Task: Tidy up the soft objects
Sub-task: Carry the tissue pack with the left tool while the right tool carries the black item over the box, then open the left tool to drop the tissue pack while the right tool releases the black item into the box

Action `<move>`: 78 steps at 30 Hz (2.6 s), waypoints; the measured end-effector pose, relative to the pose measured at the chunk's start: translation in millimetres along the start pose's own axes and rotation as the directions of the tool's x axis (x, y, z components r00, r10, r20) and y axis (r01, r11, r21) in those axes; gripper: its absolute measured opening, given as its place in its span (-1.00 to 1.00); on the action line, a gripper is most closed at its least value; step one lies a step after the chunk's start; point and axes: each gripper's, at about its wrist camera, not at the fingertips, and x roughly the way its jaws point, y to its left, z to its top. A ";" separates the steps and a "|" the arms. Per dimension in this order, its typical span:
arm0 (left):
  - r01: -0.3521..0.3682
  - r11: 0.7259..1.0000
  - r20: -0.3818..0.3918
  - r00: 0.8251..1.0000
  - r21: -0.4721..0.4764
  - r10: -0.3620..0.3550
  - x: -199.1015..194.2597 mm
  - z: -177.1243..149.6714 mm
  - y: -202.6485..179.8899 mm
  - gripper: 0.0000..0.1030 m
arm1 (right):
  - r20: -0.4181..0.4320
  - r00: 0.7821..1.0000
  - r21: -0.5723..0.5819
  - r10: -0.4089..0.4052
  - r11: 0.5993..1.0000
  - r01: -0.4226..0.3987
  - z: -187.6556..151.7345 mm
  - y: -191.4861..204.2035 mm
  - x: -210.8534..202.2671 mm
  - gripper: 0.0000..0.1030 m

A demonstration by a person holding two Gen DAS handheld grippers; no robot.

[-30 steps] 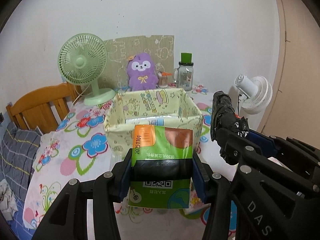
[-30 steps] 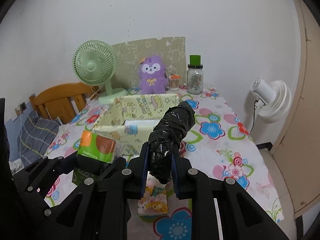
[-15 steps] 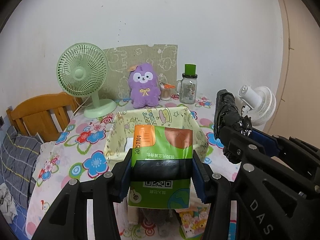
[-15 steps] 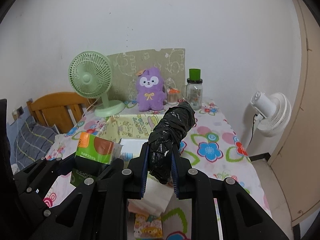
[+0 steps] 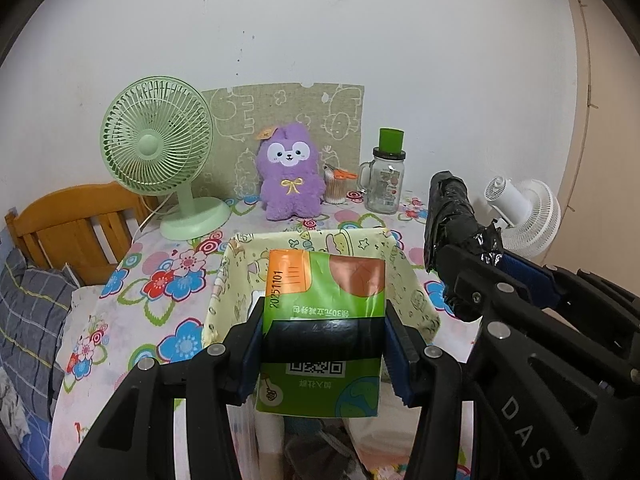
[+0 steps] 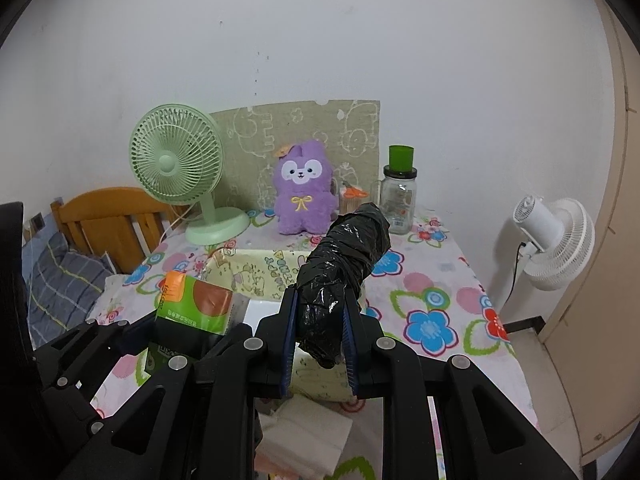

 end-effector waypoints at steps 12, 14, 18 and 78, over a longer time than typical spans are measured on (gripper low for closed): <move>0.016 1.000 -0.025 1.000 0.003 -0.016 35.5 12.7 7.5 0.04 | -0.056 0.997 0.021 0.058 0.998 -0.057 8.1 -2.0 40.2 -0.54; 0.007 1.000 -0.020 1.000 0.011 -0.007 39.2 13.8 7.1 0.04 | -0.052 0.997 0.021 0.060 0.998 -0.059 8.4 -2.6 42.9 -0.54; 0.012 1.000 -0.024 1.000 0.021 -0.011 48.5 17.0 7.1 0.05 | -0.061 0.995 0.025 0.074 0.997 -0.073 9.5 -5.1 51.7 -0.53; 0.054 0.998 -0.021 0.998 0.035 -0.053 14.1 10.7 9.8 1.00 | -0.009 1.000 -0.022 -0.007 1.000 0.007 7.8 4.2 11.7 0.87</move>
